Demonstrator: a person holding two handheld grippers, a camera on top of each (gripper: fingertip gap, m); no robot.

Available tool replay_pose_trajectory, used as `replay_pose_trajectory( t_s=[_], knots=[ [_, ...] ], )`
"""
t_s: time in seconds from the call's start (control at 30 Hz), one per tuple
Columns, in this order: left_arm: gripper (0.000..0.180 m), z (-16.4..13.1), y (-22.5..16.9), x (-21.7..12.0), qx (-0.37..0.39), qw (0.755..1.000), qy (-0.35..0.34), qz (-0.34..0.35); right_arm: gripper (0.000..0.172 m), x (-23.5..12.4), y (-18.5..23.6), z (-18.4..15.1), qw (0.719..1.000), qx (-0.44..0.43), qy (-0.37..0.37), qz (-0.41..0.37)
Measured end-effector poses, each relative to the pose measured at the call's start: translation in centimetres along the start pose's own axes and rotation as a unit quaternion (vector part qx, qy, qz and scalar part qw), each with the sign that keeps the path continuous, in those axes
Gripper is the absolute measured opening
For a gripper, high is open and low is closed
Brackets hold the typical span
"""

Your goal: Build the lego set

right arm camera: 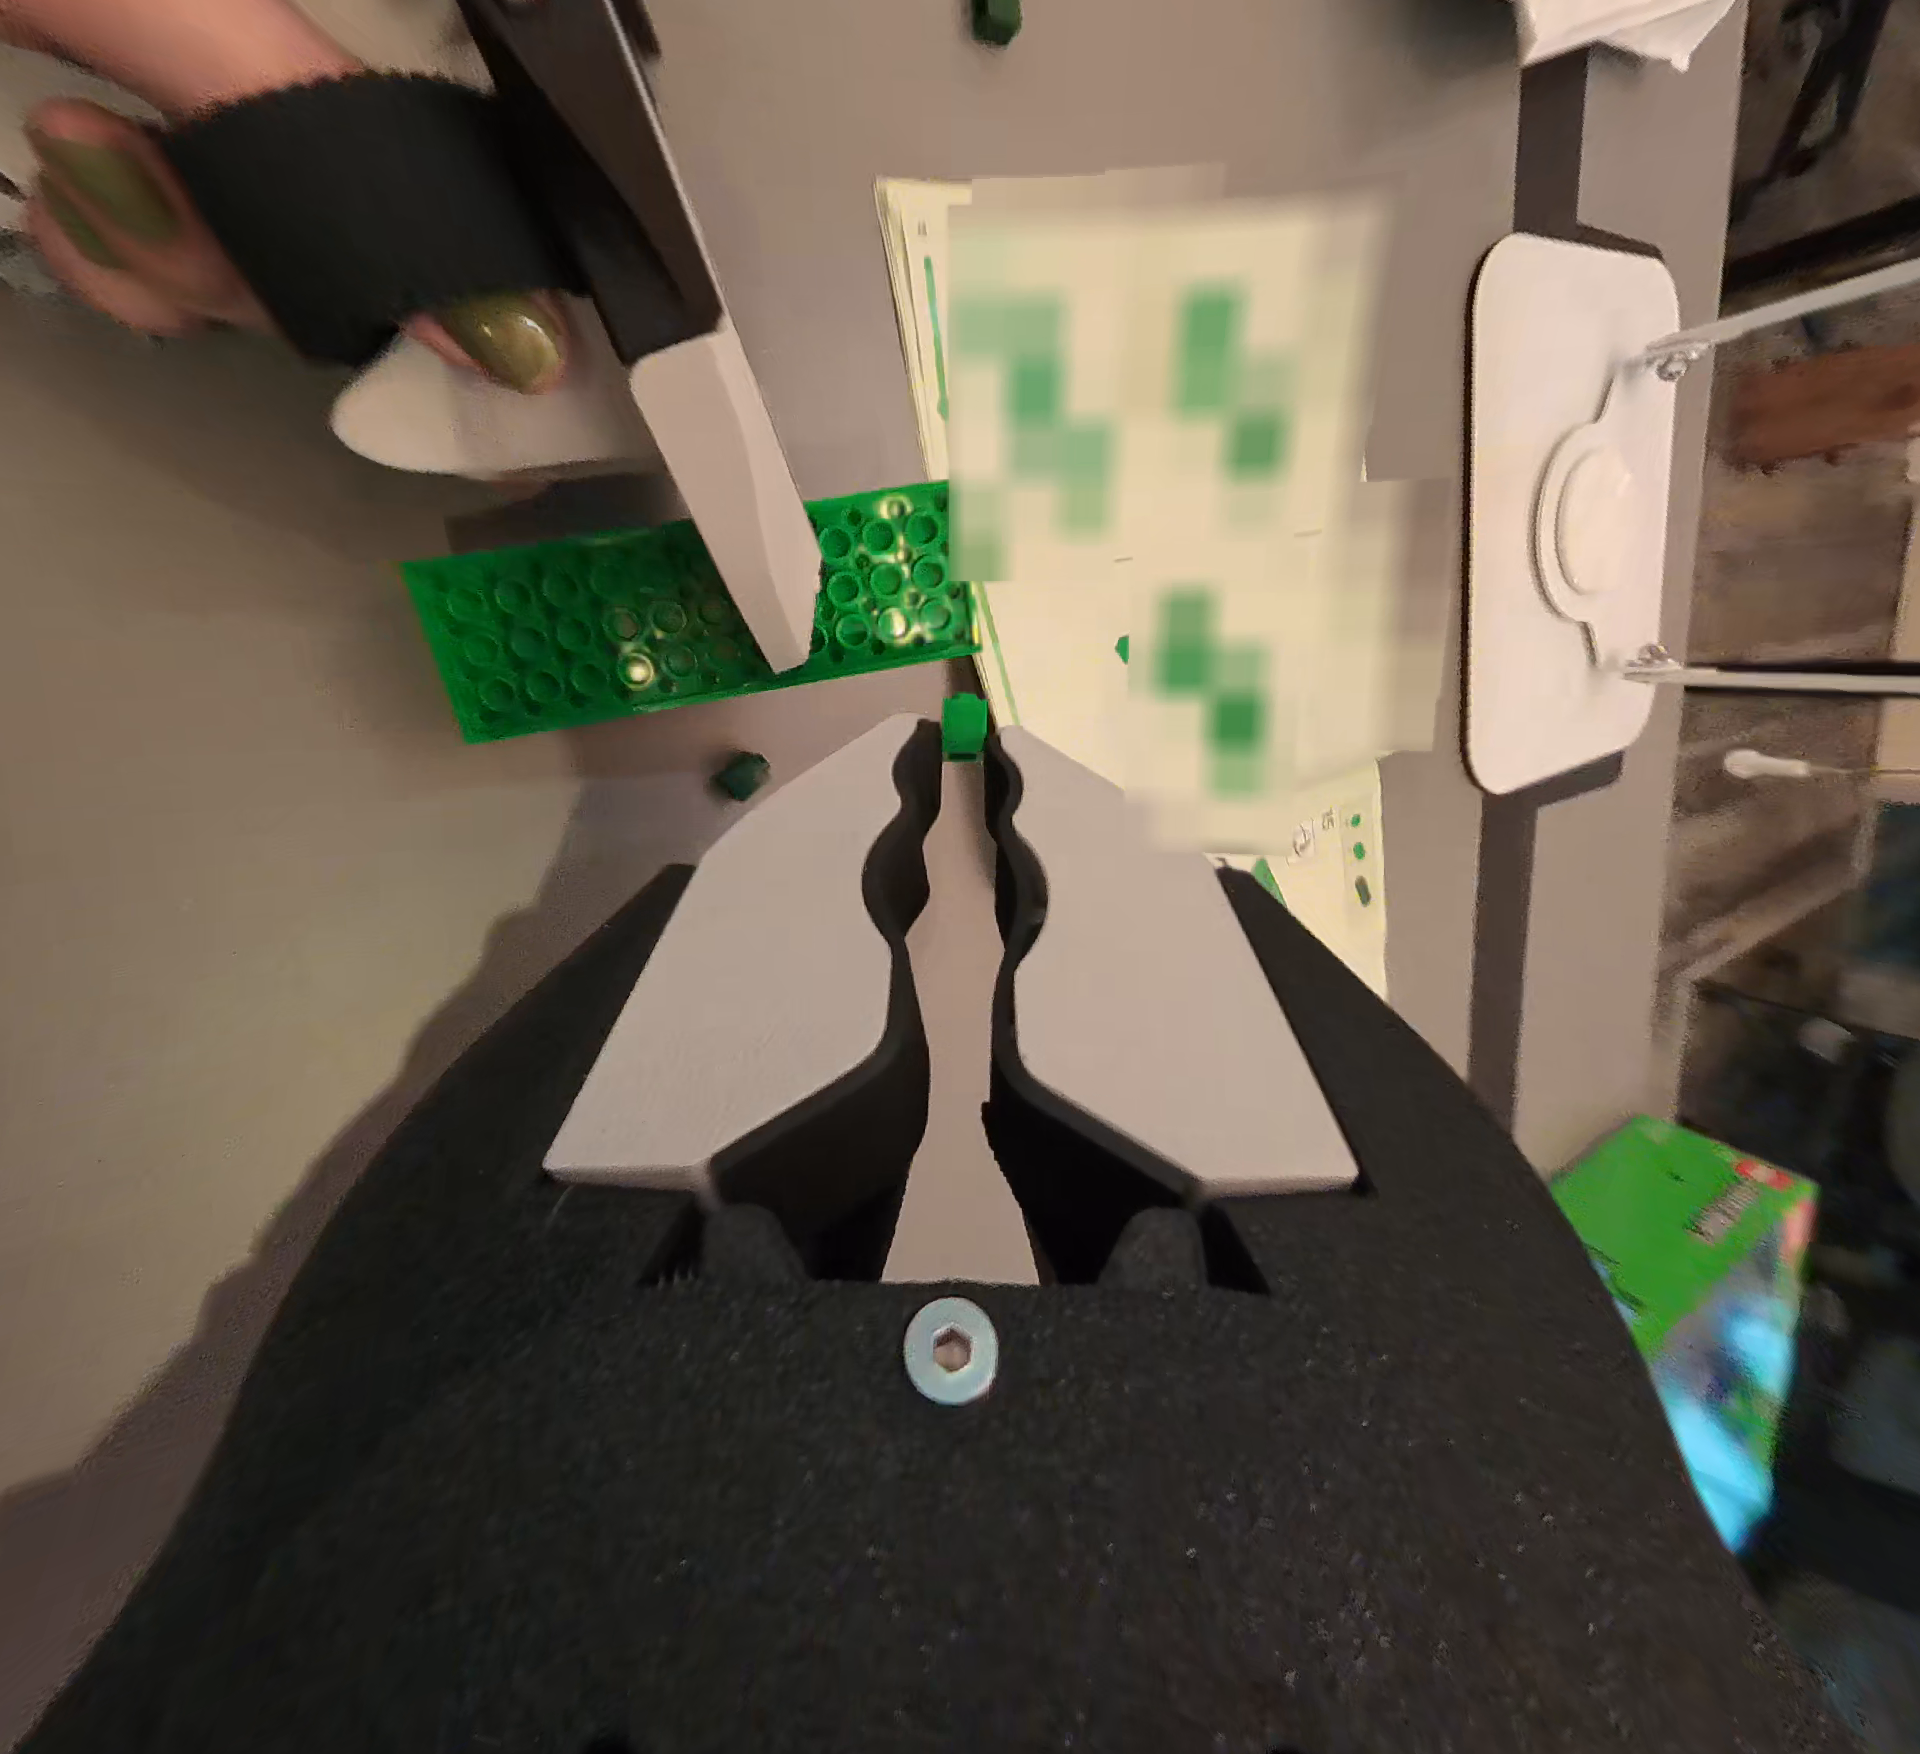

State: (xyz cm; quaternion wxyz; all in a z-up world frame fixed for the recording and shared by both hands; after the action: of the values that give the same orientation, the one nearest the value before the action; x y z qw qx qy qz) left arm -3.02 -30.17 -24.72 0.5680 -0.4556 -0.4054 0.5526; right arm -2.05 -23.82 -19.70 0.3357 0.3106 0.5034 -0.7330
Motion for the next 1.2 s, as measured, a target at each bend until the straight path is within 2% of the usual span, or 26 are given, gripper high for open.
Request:
replay_pose_trajectory(
  t_s=[0.1, 0.37, 0.87, 1.2],
  knots=[
    [0.006, -0.17, -0.05, 0.13, 0.022, 1.000, 0.001, 0.015, 0.008, 0.65, 0.52, 0.01, 0.999, -0.016, 0.039, -0.013],
    [0.006, -0.50, -0.14, 0.35, 0.051, 0.998, 0.005, 0.034, 0.008, 0.57, 0.61, 0.56, 0.993, -0.067, 0.080, -0.060],
    [0.006, -0.78, -0.14, 0.58, 0.069, 0.996, 0.011, 0.047, 0.008, 0.65, 0.88, 0.24, 0.986, -0.093, 0.135, -0.033],
    [0.006, -0.92, -0.24, 0.68, 0.067, 0.997, 0.019, 0.040, 0.008, 0.80, 1.06, -0.05, 0.988, -0.086, 0.125, -0.019]
  ],
)
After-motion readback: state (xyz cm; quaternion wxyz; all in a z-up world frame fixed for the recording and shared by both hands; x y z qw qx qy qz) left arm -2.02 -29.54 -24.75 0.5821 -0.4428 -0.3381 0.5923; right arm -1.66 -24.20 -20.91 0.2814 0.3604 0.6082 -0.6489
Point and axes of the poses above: each gripper's, where its closed fingertips meet, x out along the fingers, z out of its top, y = z × x across the jaws, the point moved 4 cm from there along -x, back along the fingers, and after that the axes turned 7 degrees about -x, right-handed, at the moved point
